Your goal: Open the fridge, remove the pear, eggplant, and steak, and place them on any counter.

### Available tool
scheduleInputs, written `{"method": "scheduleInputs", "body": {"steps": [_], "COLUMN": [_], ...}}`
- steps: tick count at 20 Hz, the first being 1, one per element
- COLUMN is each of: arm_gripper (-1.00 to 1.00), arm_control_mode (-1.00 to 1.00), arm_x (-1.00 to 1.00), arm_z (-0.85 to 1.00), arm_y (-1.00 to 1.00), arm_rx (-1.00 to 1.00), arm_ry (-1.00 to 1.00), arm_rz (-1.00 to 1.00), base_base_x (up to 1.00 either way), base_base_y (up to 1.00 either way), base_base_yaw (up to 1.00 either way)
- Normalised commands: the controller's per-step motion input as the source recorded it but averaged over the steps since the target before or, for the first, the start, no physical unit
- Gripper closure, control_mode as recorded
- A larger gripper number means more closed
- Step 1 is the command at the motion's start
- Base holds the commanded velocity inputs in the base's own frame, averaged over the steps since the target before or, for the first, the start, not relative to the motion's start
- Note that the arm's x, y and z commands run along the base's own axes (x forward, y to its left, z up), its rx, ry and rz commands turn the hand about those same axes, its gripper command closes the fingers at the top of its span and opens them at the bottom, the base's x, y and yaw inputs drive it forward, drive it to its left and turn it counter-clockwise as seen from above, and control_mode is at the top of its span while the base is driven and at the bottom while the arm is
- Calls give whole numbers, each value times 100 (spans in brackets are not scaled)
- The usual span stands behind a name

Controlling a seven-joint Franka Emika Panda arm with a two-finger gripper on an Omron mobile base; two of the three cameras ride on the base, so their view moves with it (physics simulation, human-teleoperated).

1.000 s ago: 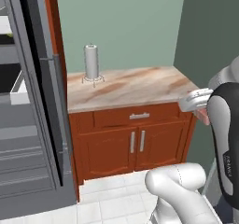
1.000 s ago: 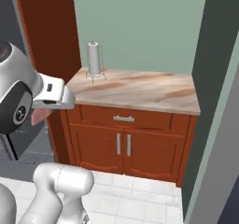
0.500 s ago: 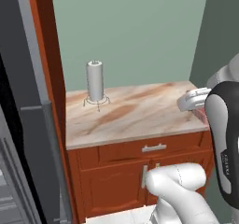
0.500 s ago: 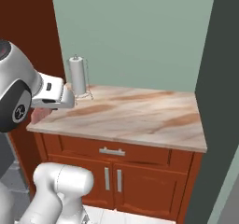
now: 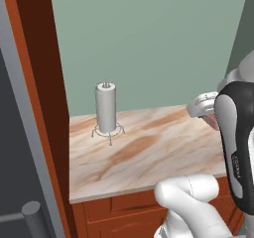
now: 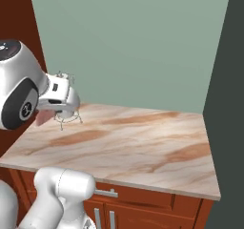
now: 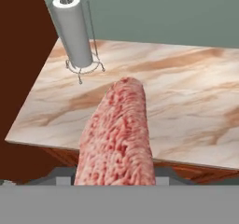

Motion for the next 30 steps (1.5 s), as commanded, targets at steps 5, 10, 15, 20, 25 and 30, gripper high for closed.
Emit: {"method": "scheduleInputs", "body": {"steps": [5,10,15,20,25,30], "arm_gripper": [100,100,100,100,100,100], "arm_control_mode": [-100,-100,-100,-100,-100,-100], "arm_x": [53,96,94,78,59,44], "arm_z": [-34,-46,-95,-89,-90,-75], "arm_y": [-30,-6,-1,-11,-1,-7], "arm_rx": [1,2,0,0,0,0], "arm_ry": [21,14,1,0,0,0], "arm_rz": [0,0,0,0,0,0], "base_base_x": [0,0,0,0,0,0], "base_base_y": [0,0,0,0,0,0], "base_base_yaw": [0,0,0,0,0,0]}}
